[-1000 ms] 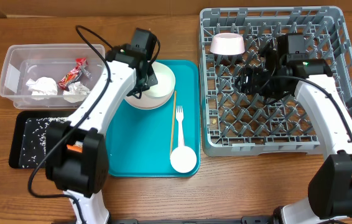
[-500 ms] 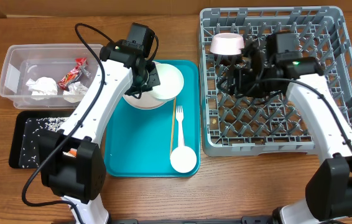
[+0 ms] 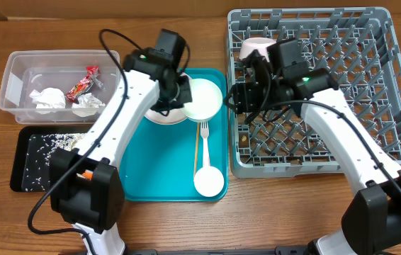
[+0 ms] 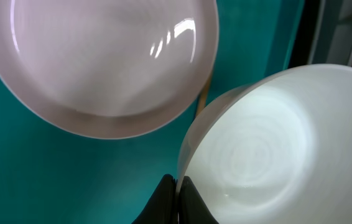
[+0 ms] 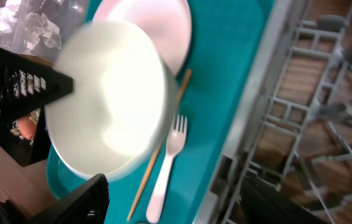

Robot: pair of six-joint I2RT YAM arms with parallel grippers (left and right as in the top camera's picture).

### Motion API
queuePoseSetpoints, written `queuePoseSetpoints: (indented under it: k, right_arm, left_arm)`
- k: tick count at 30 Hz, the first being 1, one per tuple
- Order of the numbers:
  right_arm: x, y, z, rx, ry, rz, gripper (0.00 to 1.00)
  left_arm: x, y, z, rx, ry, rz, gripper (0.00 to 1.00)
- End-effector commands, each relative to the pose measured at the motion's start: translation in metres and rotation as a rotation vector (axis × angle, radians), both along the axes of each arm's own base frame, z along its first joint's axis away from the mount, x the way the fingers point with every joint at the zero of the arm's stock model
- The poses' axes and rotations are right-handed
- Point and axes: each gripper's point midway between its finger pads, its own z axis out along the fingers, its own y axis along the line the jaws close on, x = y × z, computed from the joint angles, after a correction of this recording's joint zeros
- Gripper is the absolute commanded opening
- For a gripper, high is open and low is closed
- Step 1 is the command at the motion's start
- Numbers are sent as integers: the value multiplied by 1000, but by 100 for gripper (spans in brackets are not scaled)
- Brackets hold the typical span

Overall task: Sort waste into correct bins and load items into the dishwasher
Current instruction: 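Lift the white bowl toward the right gripper over the rack edge, then grasp the white bowl rim with the right gripper from the left gripper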

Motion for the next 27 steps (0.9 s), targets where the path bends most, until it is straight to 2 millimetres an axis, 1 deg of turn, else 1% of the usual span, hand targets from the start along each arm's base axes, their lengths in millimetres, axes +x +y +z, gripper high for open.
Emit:
queuePoseSetpoints:
  k: [1,4,8,13,16,19,27]
  right_arm:
    - [9,2,3,-60,-55,-18,70]
    - [13,-3,0,-102,-66,-55,70]
    - [12,-3,-2,-105,-65,-56,70]
    - [11,-4,-12,-109,-59,-57,70]
    - [11,-4,-13,-108,-60,-56,70]
    - [12,-4,-12,-108,-63,-57,70]
    - [14,-1,-17,-102,-57,-53,69]
  left_arm:
    - [-2,-15,14,-13,-40,-59,4]
    - [-5,-19,13,-6,-36,-70,4]
    - [-8,-23,14,-7,-34,-82,4]
    - [-8,-24,15,-9,-37,-83,4]
    - [-10,-26,19,-19,-43,-89,4]
    - [-12,-28,27,-36,-57,-93,4]
    - [-19,-27,61,-72,-126,-99,4]
